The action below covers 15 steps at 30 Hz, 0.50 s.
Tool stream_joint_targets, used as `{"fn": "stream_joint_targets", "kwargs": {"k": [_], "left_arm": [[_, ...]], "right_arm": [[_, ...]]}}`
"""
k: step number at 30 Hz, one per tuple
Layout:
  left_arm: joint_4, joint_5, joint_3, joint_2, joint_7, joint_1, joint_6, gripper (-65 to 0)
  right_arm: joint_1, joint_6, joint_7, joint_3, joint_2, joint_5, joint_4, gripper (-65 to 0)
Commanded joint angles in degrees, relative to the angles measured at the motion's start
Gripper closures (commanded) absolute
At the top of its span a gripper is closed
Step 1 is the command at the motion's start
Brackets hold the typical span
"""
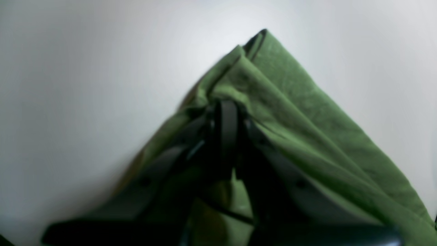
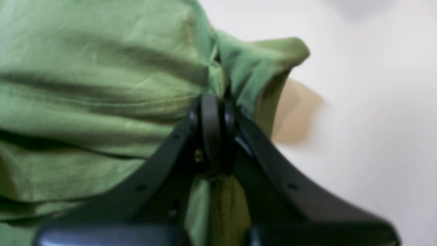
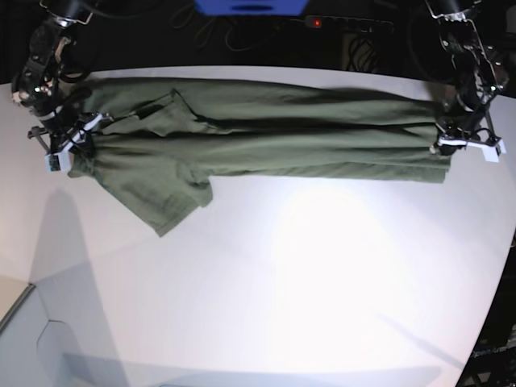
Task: Layout the t-shirt on the table in an organized manner, then fold the t-shirt properly
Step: 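Lay the folded hem down and adjust the right gripper's corner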
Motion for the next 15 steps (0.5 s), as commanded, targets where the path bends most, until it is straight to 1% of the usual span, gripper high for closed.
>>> {"fn": "stream_joint_targets", "kwargs": {"k": [1,3,4,11,13,15], "left_arm": [[0.28,0.35,-0.14,-1.55,-0.48,-0.5,0.24,-0.1],[-0.34,0.35,-0.14,-1.82,-0.48,-0.58,0.24,-0.1],[-0.34,0.35,-0.14,-1.82,-0.57,-0.58,0.24,-0.1],[0.1,0.18,-0.14,-1.82,-0.22,-0.58,0.24,-0.1],[0.19,-0.09,-0.14,-1.82,-0.22,-0.58,0.24,-0.1],[0.19,-0.18,-0.14,-1.64,-0.13,-0.58,0.24,-0.1]], "right_arm": [[0.1,-0.27,-1.36,0.16,1.2,-1.12,-0.27,0.0],[0.1,-0.27,-1.36,0.08,1.29,-1.12,-0.62,-0.9],[0.01,-0.27,-1.36,0.08,1.29,-1.12,-0.62,-3.3],[-0.34,-0.27,-1.36,0.52,1.64,-0.94,0.61,-26.7],[-0.61,-0.27,-1.53,2.27,1.73,-0.94,2.9,-30.8],[-0.61,-0.27,-1.53,6.05,1.29,-0.86,5.36,-34.0]]}}
